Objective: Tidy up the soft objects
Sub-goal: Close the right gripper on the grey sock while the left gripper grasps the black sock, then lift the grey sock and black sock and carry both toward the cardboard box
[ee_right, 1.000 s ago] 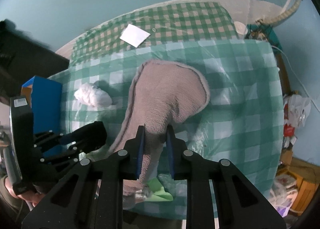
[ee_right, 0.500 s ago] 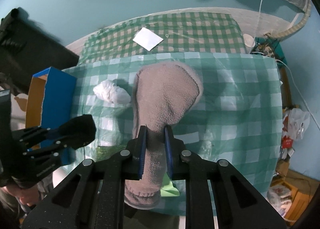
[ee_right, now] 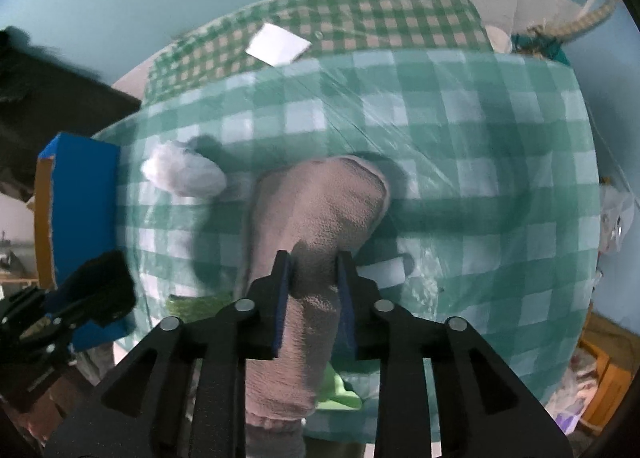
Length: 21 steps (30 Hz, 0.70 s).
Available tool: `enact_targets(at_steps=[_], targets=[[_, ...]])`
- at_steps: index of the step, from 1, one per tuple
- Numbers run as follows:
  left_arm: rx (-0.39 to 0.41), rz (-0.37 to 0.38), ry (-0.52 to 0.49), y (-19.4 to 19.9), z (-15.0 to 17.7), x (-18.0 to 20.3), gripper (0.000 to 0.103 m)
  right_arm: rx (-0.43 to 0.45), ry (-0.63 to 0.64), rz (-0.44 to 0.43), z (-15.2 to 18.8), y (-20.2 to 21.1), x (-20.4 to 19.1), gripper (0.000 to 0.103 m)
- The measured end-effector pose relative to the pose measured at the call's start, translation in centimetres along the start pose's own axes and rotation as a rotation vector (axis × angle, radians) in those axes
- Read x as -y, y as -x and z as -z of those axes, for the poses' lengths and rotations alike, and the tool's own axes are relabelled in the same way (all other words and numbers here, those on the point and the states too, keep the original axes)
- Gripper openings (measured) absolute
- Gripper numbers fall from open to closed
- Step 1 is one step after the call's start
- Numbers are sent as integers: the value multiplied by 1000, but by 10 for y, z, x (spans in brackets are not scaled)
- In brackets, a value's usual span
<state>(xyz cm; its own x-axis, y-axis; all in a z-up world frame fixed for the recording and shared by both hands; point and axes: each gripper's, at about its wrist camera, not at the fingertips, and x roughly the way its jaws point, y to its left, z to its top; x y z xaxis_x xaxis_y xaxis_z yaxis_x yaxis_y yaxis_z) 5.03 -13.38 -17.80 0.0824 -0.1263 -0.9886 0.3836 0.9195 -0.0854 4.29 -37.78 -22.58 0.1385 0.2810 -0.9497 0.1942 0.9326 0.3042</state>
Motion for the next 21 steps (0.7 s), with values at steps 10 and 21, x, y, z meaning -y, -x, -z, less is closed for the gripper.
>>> enact_targets(at_steps=[10,21], targets=[[-14,-9,3,-4,3,-3,23,-100,-48,24,12,-21,11,69],[-11,-10,-10,-2,1,0,24,-112,-65,-24,17,-30,8,26]])
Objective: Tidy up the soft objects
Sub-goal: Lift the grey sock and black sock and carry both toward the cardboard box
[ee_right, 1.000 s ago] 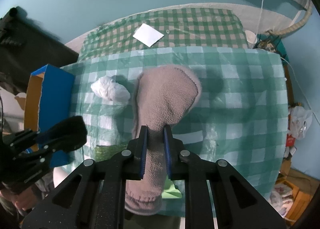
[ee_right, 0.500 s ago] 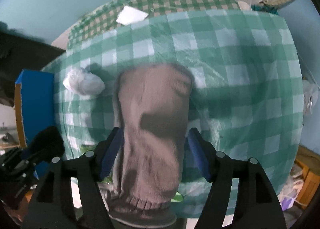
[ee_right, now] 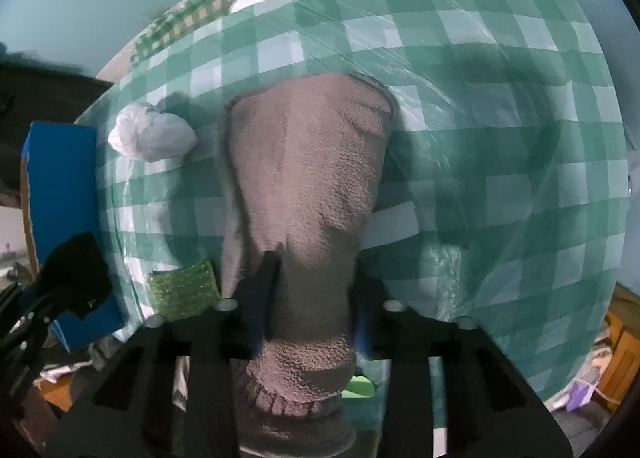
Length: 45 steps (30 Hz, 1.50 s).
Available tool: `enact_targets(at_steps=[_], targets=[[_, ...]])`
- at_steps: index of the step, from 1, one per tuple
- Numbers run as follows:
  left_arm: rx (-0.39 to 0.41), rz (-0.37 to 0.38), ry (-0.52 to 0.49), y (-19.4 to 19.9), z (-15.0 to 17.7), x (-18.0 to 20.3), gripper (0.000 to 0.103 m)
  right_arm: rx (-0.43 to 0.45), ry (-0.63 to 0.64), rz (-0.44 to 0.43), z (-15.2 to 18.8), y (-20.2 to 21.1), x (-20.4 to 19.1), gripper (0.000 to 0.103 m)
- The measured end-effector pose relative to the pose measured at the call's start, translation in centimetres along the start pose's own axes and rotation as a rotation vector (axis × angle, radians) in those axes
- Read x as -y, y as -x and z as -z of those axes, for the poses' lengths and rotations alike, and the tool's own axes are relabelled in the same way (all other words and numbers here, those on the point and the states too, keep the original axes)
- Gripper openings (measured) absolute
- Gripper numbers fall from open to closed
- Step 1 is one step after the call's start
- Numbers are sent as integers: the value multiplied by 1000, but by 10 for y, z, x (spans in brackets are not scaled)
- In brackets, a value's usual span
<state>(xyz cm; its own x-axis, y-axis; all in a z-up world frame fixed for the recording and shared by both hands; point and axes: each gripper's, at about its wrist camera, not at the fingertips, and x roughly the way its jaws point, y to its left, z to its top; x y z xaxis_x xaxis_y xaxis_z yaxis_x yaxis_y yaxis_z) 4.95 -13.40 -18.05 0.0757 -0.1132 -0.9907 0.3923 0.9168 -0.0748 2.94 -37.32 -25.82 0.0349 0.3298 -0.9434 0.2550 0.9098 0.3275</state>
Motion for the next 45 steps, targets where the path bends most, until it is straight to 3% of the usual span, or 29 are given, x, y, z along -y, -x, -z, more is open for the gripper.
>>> enact_targets(at_steps=[1,4,24,45], targets=[[2,-1,0,1,0,0,23,6,11,0,0,2,-2,20],[10,-1,1,5,0,-1,23,30,54,5,2,12,-10,17],[81,6,97,48,17,-39,23,137,162,-20,19,77,-58,16],[169,-57,287,100,53,-120,23,154,421,-94,27,91,-190,16]])
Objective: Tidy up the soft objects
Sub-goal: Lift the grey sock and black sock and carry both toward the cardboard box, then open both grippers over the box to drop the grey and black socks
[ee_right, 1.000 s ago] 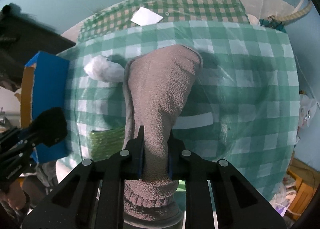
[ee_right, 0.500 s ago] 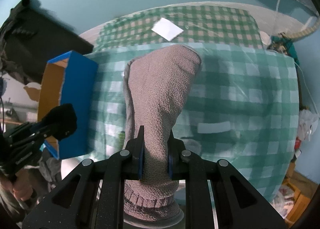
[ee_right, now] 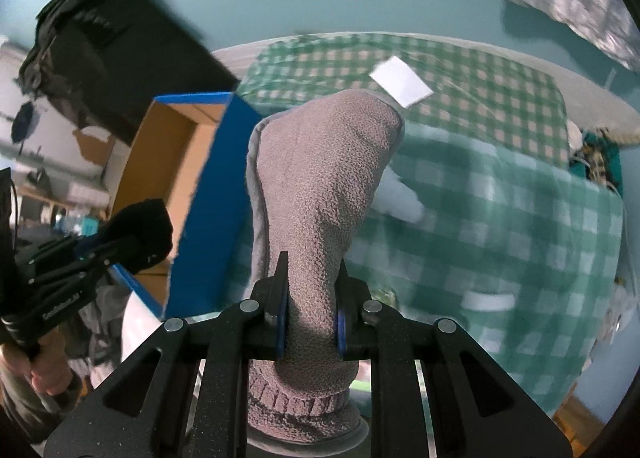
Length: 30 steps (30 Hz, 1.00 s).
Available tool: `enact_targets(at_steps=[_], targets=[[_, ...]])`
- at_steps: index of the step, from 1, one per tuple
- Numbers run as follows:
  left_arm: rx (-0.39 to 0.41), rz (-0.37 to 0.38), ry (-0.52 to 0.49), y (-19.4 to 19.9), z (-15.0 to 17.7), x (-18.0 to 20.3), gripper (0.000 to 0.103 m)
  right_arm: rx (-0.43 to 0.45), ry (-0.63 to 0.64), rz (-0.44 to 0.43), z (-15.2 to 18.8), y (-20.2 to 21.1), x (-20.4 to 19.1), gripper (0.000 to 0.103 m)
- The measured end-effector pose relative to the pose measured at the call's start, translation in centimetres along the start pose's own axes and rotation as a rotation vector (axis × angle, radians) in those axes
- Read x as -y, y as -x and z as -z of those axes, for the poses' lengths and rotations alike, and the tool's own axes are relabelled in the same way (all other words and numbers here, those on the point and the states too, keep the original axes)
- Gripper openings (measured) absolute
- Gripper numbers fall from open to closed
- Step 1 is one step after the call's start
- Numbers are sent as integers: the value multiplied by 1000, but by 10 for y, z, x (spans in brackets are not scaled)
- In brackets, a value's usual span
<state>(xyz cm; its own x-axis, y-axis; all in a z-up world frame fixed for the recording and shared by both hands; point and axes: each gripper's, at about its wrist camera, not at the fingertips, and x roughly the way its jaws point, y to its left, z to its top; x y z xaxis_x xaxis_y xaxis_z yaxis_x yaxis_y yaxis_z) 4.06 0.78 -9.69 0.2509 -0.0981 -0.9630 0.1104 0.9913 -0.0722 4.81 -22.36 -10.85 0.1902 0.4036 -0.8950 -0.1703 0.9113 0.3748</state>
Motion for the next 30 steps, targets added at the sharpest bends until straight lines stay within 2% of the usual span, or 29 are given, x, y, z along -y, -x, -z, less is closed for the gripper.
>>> enact_targets(at_steps=[17,30], targets=[[7,-64,136,0,5,-83,23,-47,191,-43,-44,-45,-97,16],[-39,-84,185,-22,11,-128,23,-105,275,-53,-66,-95,-169,16]])
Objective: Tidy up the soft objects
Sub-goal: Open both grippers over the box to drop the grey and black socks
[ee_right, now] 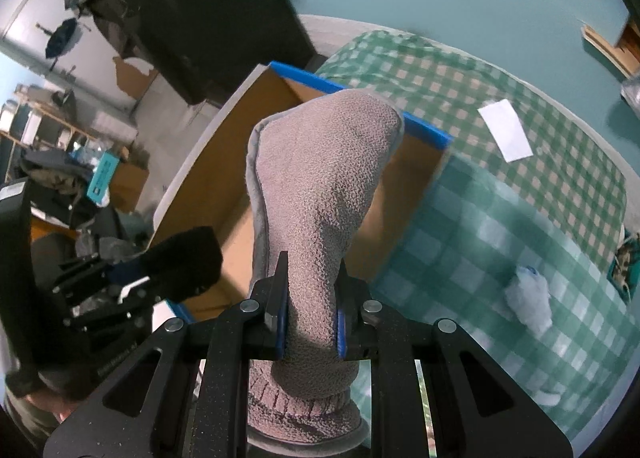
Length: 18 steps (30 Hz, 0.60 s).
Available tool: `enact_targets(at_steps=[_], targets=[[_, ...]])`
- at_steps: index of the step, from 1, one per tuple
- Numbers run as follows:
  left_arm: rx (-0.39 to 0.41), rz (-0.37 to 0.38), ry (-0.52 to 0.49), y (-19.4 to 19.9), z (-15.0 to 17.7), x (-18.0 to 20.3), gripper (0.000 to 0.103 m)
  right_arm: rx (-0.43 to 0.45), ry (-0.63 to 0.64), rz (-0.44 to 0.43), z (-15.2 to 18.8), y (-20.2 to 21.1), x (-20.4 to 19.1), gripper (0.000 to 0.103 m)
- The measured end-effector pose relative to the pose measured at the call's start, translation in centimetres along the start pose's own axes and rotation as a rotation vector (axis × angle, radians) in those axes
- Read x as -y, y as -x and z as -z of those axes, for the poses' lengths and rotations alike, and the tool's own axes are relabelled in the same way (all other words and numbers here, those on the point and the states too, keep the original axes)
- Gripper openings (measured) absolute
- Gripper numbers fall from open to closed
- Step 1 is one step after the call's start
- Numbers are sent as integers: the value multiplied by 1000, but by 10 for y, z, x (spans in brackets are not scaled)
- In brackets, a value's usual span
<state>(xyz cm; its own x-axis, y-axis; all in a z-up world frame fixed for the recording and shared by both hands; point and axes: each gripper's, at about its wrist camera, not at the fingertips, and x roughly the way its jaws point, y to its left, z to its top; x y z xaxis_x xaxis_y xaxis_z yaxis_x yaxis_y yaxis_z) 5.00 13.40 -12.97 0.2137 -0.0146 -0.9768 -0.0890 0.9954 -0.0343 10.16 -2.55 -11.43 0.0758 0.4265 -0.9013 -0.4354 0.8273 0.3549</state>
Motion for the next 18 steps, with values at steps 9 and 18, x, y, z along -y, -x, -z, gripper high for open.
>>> enact_targets(at_steps=[9,18], targets=[[-29,-13,13,-15,-3,-16,45,-61,5,-3,-11,-44,-24,24],[-1,-27,5,-7,0,-17,53,-14,-20,54,-12,-38,-28,64]])
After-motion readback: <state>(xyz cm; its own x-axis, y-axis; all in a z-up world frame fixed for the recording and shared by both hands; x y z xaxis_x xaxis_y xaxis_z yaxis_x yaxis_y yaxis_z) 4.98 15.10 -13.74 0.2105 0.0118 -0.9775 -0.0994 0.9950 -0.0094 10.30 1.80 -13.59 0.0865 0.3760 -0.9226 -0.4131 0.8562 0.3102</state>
